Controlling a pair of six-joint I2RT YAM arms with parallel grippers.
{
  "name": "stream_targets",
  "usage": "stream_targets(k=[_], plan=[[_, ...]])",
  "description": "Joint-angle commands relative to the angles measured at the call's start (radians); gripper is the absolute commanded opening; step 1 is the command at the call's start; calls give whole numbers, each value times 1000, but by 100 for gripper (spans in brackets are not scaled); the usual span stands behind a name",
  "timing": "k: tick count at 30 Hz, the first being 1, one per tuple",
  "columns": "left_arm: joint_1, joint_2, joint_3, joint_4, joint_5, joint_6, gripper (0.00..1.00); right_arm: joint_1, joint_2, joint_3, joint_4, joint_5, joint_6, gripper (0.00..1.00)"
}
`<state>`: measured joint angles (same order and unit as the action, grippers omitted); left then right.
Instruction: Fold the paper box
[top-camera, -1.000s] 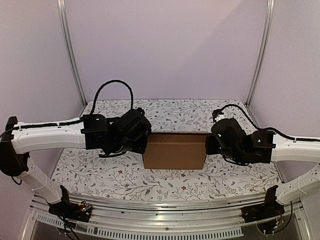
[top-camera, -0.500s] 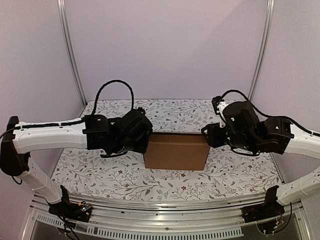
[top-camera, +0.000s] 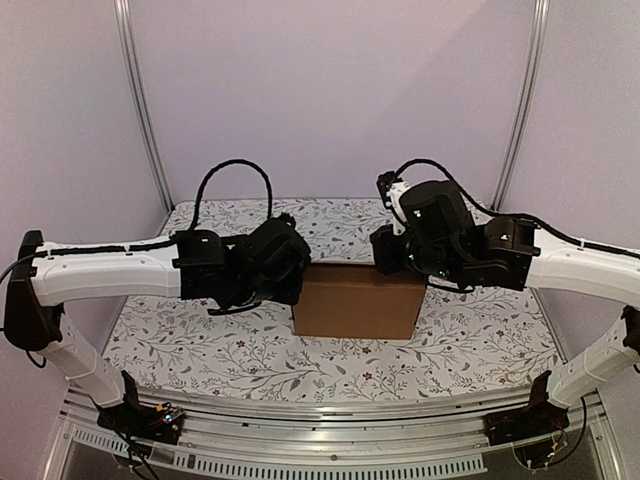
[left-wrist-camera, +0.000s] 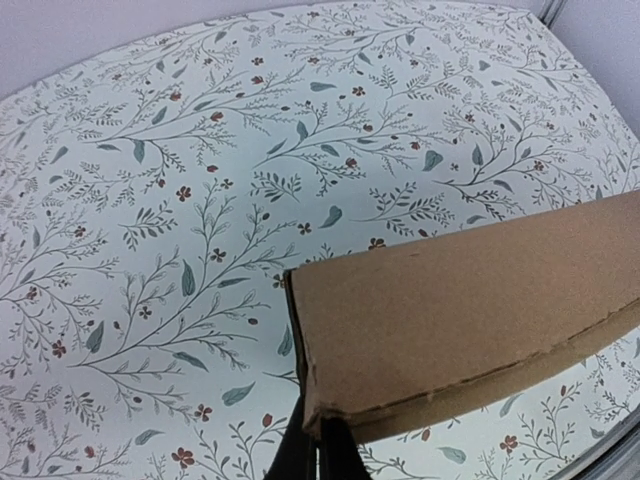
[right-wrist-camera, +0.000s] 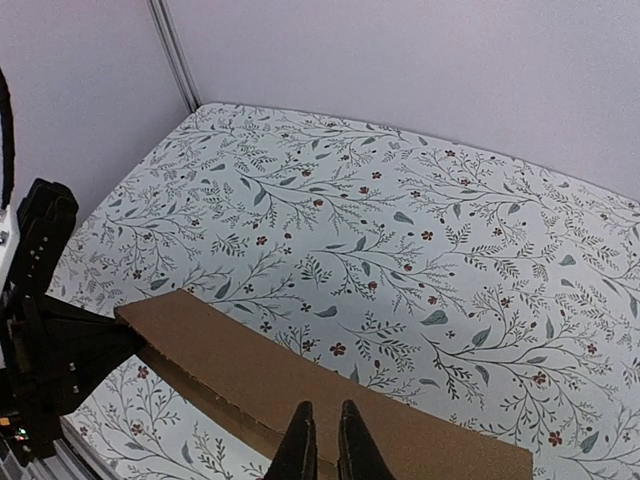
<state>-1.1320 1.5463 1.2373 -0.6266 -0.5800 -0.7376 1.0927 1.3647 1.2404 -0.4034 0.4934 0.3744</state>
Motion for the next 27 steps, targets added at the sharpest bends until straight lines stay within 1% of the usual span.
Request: stream_targets(k=[1, 7, 15, 17, 20, 22, 24, 27], plan=[[-18, 75, -43, -94, 118, -13, 0, 5, 75, 4, 111, 34, -17, 0], [-18, 88, -42, -91, 129, -23, 1, 6, 143, -45, 191, 57, -1, 0], [-18, 109, -30, -88, 154, -26, 2, 15, 172, -132, 246, 79, 59, 0], [-18, 107, -27, -90, 162, -28, 8, 25, 173, -151, 255, 112, 65, 0], [-19, 95, -24, -89, 189, -31, 24, 34, 181, -175, 268, 151, 75, 0], [-19, 80, -22, -89, 218, -29, 30, 33, 189, -186, 275, 164, 87, 0], [-19, 58, -26, -85, 248, -24, 37, 35, 199, -207, 289, 175, 100, 0], [-19, -3, -49, -59, 303, -6, 46, 35, 211, -232, 316, 182, 113, 0]])
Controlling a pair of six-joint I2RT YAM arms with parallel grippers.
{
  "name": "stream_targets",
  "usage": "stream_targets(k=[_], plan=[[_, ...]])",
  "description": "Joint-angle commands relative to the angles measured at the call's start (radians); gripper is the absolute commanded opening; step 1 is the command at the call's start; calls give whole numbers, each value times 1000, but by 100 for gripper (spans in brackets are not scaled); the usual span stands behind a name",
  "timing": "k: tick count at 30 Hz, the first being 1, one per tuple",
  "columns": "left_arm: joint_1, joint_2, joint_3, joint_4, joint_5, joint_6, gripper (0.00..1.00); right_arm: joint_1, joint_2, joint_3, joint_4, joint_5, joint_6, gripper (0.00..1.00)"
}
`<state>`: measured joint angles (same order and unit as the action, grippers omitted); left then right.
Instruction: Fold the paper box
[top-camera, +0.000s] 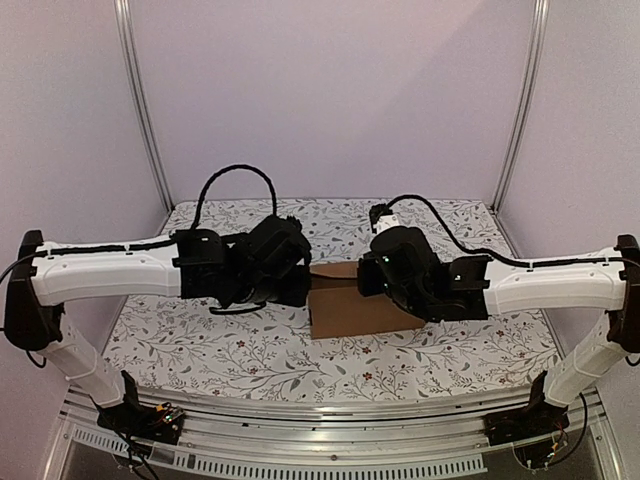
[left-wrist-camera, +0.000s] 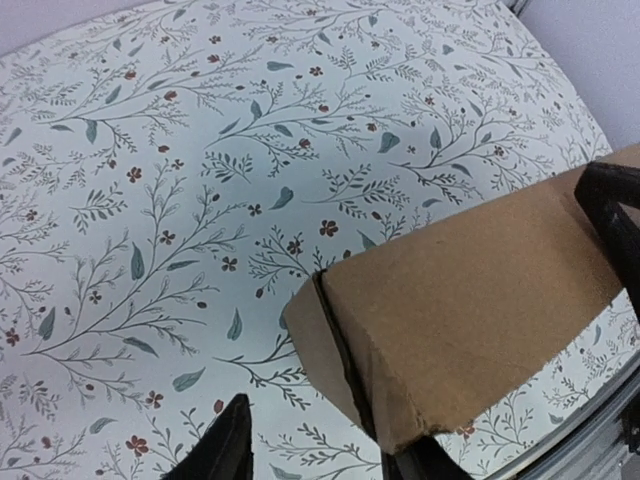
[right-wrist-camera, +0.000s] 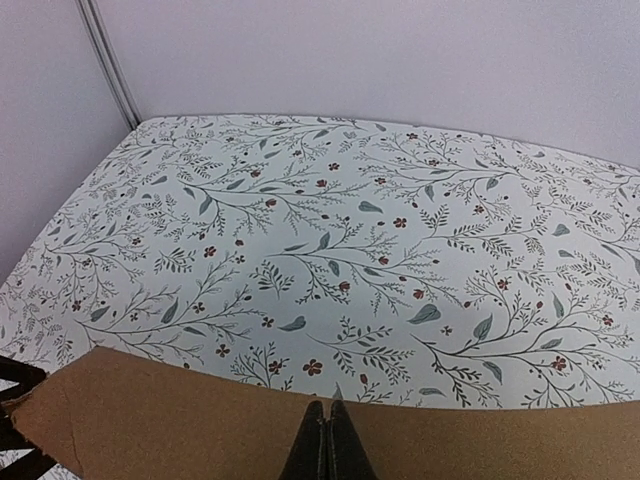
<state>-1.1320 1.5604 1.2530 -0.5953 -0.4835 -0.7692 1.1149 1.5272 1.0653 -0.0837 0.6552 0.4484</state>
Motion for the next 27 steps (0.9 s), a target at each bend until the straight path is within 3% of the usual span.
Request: stream_targets(k=[1, 8, 22, 24, 27], plan=[[-18, -39, -77, -76, 224, 32, 49, 13, 51, -64, 2, 22, 43, 0], [-2, -173, -161, 7, 317, 54, 61, 14, 60, -130, 58, 35, 65, 0], [123, -358, -211, 183, 518, 125, 66, 14, 89, -108, 75, 35, 13, 0], [162, -380, -212, 209, 531, 140, 59, 13, 93, -108, 95, 29, 5, 0], [237, -375, -222, 291, 649, 153, 41, 14, 99, -105, 110, 17, -6, 0]])
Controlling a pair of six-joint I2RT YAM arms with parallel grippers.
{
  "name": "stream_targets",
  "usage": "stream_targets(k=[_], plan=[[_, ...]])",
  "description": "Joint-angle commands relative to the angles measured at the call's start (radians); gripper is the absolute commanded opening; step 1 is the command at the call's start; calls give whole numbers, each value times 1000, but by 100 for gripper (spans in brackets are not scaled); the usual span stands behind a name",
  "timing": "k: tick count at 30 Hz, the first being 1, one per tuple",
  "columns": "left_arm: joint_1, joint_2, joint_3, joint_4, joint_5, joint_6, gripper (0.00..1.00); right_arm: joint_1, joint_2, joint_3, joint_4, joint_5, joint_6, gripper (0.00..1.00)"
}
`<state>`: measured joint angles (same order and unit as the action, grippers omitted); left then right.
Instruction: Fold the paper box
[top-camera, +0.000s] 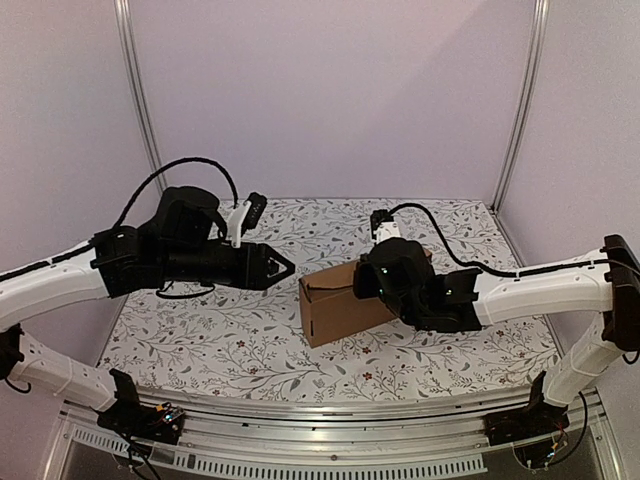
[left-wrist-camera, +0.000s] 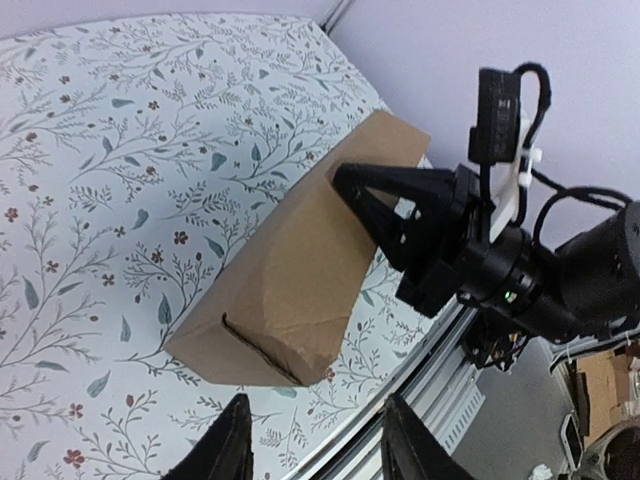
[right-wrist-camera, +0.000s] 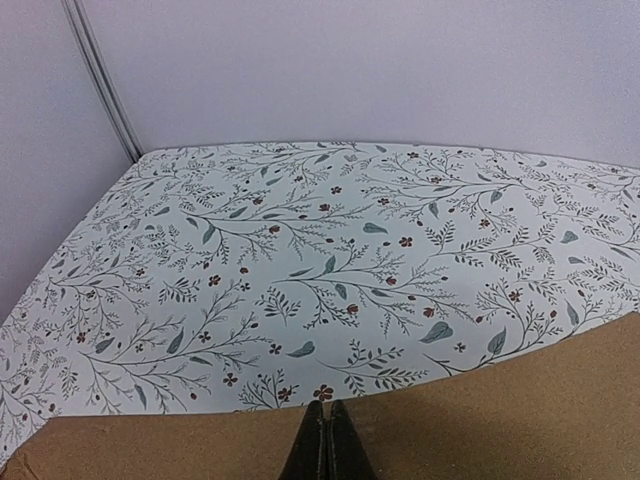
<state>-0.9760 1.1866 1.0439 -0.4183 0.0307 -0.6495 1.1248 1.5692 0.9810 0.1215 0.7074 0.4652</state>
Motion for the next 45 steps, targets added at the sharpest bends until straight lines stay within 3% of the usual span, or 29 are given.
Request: stream_targets(k=[1, 4, 7, 14, 23, 28, 38, 45], plan=[[105, 6, -18, 151, 172, 30, 32, 3, 58, -21, -93, -39, -26, 0], [157, 39, -32, 271, 269, 2, 10, 4, 60, -16, -91, -43, -32, 0], [176, 89, -28, 344, 345, -8, 1, 4, 59, -15, -92, -41, -39, 0], [181, 218, -35, 445, 447, -31, 0, 3, 61, -9, -92, -42, -43, 0], [180, 252, -303, 742, 506, -175, 0, 4, 73, -2, -93, -43, -42, 0], [181, 218, -305, 712, 501, -144, 0, 4, 84, 8, -94, -49, -43, 0], [183, 196, -144, 560, 474, -70, 0, 4, 84, 24, -100, -51, -53, 0], [165, 226, -243, 664, 485, -151, 0, 4, 90, 25, -106, -48, -50, 0]])
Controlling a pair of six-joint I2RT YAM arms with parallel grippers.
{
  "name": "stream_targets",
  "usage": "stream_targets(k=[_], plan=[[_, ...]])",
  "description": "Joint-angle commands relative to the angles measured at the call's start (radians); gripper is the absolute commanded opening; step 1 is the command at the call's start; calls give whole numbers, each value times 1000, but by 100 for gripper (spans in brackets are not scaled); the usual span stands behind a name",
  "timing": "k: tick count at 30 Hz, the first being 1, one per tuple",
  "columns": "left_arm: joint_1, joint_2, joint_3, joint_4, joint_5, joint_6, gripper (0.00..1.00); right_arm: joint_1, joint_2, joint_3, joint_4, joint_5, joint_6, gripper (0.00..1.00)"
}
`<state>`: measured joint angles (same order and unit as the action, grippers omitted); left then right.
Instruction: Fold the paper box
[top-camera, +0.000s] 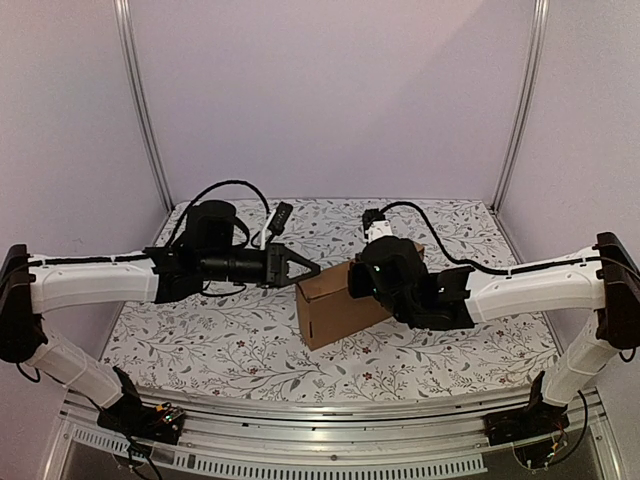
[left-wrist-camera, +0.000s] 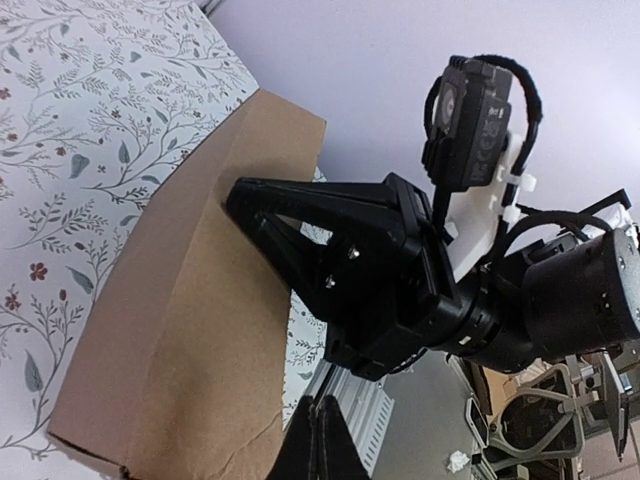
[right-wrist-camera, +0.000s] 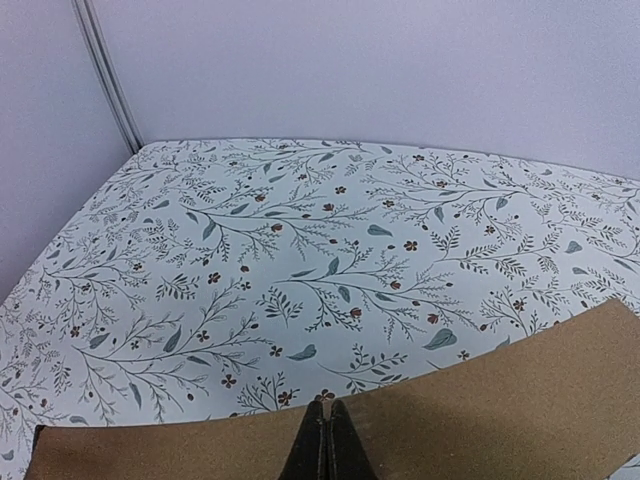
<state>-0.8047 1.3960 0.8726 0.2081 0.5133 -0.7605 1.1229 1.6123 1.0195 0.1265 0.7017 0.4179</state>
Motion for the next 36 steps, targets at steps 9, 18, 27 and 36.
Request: stream_targets(k=[9, 18, 27, 36], plan=[[-46, 117, -188, 80, -31, -51, 0, 6, 59, -8, -124, -43, 1, 0], [-44, 55, -104, -140, -98, 71, 0, -42, 10, 37, -168, -106, -34, 0], [-43, 68, -94, -155, -102, 85, 0, -163, -160, 67, -242, -203, -180, 0], [-42, 81, -73, -184, -105, 107, 0, -349, -223, 91, -303, -366, -237, 0]])
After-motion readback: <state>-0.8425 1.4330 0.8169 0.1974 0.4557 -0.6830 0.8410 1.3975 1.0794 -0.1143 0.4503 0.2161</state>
